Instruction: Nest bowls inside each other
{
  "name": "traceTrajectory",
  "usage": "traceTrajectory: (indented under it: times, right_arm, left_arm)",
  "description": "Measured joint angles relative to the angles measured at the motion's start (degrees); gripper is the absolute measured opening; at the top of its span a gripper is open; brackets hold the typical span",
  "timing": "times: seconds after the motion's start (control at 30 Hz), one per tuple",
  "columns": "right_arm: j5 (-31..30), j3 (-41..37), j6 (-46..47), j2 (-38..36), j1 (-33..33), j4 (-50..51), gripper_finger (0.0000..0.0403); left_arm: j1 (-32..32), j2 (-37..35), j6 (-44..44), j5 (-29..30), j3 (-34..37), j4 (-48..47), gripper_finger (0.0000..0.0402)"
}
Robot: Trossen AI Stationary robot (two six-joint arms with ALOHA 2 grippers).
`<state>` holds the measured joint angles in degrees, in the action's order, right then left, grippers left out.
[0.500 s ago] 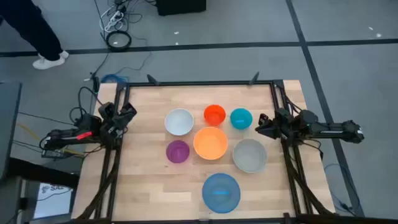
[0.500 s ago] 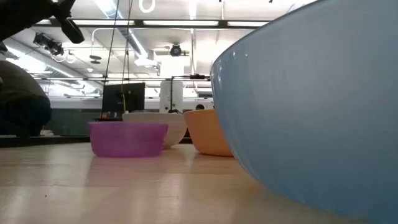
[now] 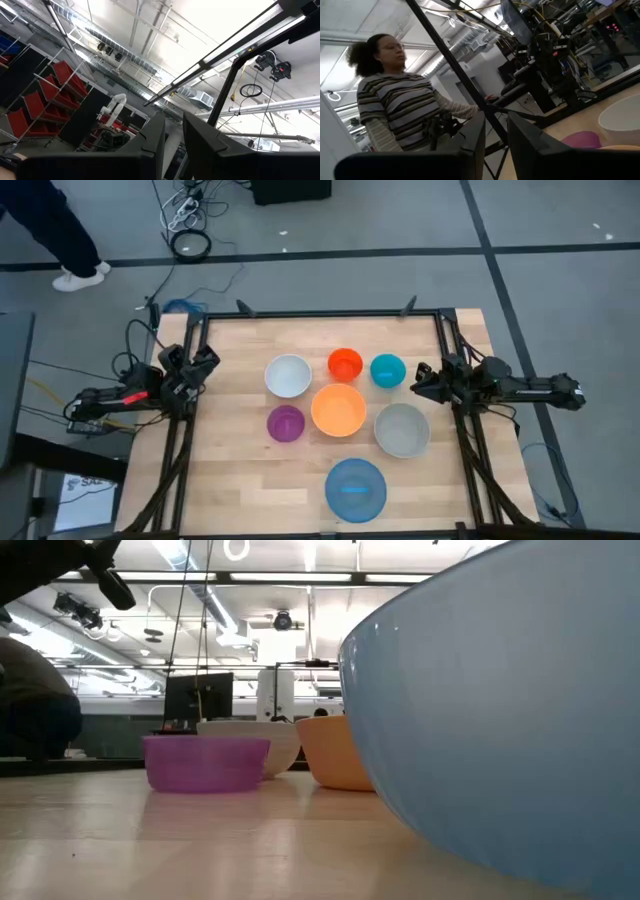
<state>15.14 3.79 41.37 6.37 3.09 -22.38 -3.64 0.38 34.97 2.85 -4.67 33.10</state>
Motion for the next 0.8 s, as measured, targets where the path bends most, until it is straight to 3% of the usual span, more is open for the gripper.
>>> traceTrajectory:
  times: [0.57, 0.8]
  right_arm:
    - [0.0, 0.0, 0.0, 0.0, 0.0, 0.0, 0.0073]
    - [0.0, 0.0, 0.0, 0.0, 0.0, 0.0, 0.0073]
  left_arm:
    - [0.0, 0.0, -0.2, 0.1, 0.0, -0.1, 0.0076]
    - [0.0, 0.0, -0.1, 0.5, 0.0, -5.2, 0.0076]
